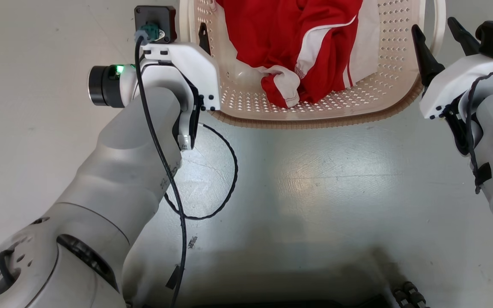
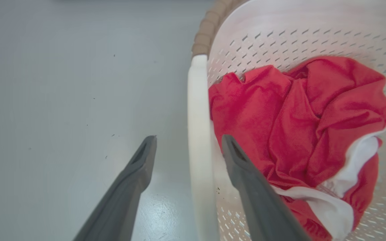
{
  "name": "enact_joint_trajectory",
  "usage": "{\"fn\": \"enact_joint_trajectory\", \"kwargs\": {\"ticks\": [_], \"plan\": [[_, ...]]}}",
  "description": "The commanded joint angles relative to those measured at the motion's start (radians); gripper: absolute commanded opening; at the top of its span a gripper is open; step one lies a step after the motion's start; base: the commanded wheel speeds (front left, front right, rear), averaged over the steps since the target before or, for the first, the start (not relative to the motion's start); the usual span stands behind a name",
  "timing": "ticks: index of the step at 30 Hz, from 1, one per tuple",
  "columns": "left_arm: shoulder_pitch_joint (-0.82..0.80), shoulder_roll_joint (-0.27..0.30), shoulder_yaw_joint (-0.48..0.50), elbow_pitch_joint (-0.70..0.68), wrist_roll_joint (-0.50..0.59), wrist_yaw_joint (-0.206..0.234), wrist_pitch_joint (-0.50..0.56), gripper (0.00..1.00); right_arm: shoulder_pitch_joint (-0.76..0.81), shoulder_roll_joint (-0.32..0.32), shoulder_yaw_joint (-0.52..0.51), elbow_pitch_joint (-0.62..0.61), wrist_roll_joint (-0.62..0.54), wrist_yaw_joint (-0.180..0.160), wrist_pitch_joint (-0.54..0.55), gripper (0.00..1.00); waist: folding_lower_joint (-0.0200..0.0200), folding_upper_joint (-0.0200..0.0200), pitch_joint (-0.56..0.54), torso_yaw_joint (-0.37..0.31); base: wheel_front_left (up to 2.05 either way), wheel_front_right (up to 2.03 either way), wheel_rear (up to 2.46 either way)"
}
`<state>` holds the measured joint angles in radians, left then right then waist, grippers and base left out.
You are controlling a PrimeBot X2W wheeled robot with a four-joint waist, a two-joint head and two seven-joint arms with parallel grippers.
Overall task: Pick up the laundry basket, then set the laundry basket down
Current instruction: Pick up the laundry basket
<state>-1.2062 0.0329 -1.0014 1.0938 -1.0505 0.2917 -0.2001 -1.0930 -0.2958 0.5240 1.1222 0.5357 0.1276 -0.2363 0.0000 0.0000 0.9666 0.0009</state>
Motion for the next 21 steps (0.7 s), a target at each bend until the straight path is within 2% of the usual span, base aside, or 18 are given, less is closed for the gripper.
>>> {"fn": "enact_joint_trajectory", "kwargs": {"ticks": [1,21], "plan": [[-0.016,0.017,0.004,-0.005,-0.008,0.013,0.005,1.0,0.028,0.005,0.017,0.005,0.012,0.003,0.007,1.0,0.0,0.0,0.002,0.001,0.0,0.0,0.0],[-0.047,0.017,-0.071,0.013,-0.075,0.037,-0.004,1.0,0.0,0.005,0.102,0.03,0.093,0.003,-0.007,1.0,0.0,0.0,0.019,0.01,0.0,0.0,0.0]]}}
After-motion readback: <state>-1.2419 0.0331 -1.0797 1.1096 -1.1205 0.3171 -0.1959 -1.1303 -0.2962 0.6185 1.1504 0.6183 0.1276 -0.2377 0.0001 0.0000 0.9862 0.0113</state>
